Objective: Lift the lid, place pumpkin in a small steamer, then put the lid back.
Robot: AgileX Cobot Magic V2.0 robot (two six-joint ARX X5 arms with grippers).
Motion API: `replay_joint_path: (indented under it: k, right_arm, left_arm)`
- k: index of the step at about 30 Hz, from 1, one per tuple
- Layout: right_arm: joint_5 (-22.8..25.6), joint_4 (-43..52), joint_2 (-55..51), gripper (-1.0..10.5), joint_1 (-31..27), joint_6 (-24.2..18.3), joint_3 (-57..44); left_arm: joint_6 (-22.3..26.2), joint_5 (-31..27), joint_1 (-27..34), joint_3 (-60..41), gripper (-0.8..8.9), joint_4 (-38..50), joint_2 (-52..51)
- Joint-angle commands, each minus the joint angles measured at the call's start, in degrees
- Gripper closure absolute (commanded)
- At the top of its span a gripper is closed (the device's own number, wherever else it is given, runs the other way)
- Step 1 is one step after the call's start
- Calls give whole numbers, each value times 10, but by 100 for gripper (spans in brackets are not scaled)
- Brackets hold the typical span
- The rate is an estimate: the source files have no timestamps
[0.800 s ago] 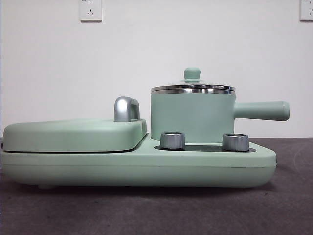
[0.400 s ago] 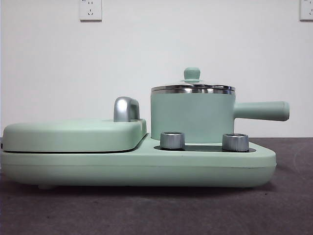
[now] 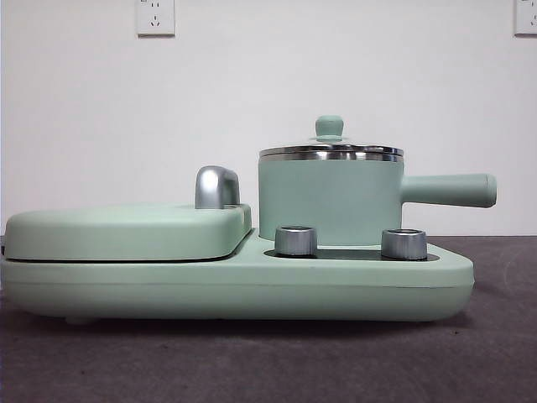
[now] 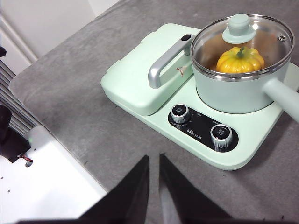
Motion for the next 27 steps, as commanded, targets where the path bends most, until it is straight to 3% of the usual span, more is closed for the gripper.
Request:
replay_joint_path:
  k: [1, 6, 11, 15, 20, 27]
  right_arm:
    - [0, 7, 1, 916, 6, -7, 4]
    - [0, 9, 1, 916, 6, -7, 4]
    - [0, 11, 1, 916, 6, -7, 4]
    - [0, 11, 1, 916, 6, -7, 4]
    - [0, 11, 1, 916, 6, -7, 4]
    - [0, 11, 1, 916, 6, -7, 4]
  left_arm:
    - [0, -2, 4, -2, 793, 13, -1]
    - [5, 1, 92, -47, 793, 65, -13]
    - [5, 1, 228, -168, 793, 220, -79]
    - [18, -5, 297, -273, 793, 348, -141]
    - [18, -38, 335, -404, 793, 478, -205]
    - [17, -86, 341, -485, 793, 482, -236]
